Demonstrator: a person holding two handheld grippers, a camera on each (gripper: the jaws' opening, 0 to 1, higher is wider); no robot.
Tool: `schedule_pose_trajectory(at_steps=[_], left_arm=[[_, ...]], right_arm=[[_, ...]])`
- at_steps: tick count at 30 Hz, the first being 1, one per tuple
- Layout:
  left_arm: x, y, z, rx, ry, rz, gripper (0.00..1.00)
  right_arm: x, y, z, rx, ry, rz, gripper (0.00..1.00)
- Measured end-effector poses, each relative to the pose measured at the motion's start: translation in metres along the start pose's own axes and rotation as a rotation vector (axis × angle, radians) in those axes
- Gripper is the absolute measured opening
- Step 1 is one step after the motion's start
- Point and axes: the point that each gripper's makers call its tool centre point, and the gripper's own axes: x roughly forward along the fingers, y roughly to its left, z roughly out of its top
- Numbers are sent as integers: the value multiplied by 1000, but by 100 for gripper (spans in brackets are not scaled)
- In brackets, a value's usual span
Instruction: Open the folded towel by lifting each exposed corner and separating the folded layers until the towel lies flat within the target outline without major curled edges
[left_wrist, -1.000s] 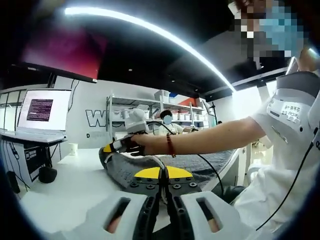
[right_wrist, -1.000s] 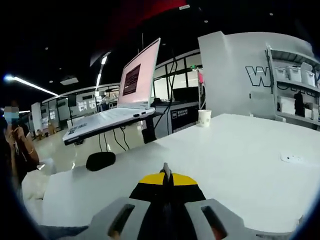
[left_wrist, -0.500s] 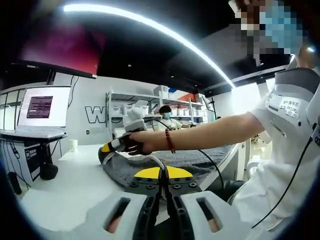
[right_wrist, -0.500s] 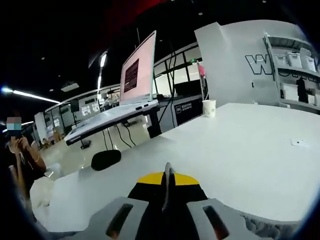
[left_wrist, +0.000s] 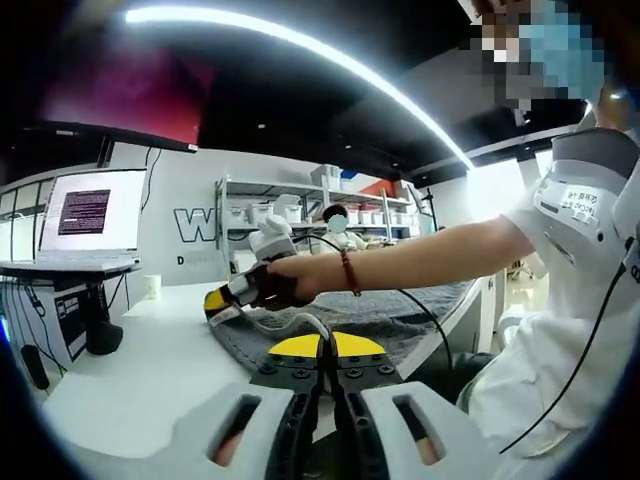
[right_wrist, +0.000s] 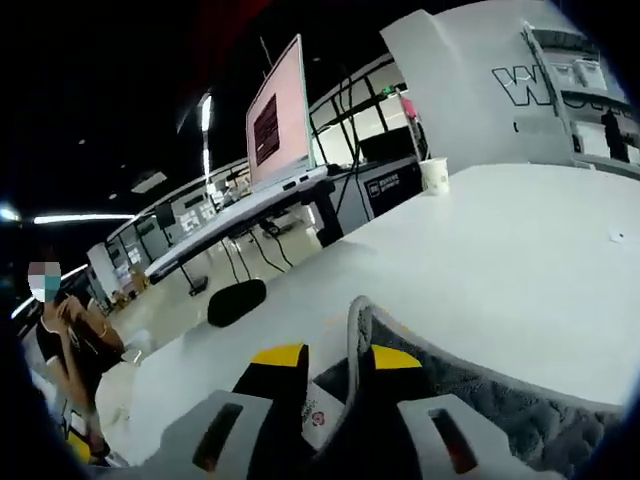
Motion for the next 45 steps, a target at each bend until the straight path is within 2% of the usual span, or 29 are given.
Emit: schedule_pose_trajectory(at_steps=[2, 5, 6, 9, 12, 17, 27, 33, 36, 41, 45], left_arm=[[-1, 1, -2, -4, 5, 6, 1], [-5, 4, 2, -5, -17, 19, 1], [-5, 5, 3, -8, -21, 20, 1], [-6, 7, 1, -9, -10, 34, 1], [-7, 9, -2, -7, 3, 42, 1], [-8, 10, -6, -9, 20, 51, 1], [-4, 12, -12, 32, 51, 57, 3], [0, 10, -12, 43, 55, 54, 9], [2, 8, -13, 49, 62, 44, 9], [6, 1, -8, 51, 42, 18, 12], [12, -2, -12, 57, 61, 1, 9]], right_arm=[[-1, 3, 1, -8, 6, 7, 18], [-2, 14, -3, -23, 44, 58, 24], [-4, 14, -4, -26, 47, 54, 26], [-4, 13, -5, -40, 60, 48, 26], [-8, 11, -12, -55, 105, 50, 28], [-11, 3, -15, -53, 129, 39, 28], [-16, 7, -29, -57, 185, 83, 28], [-19, 13, -30, -56, 197, 109, 27], [-21, 15, -32, -59, 201, 119, 27], [-25, 17, -38, -58, 212, 138, 27], [-26, 21, -35, -34, 209, 164, 26]])
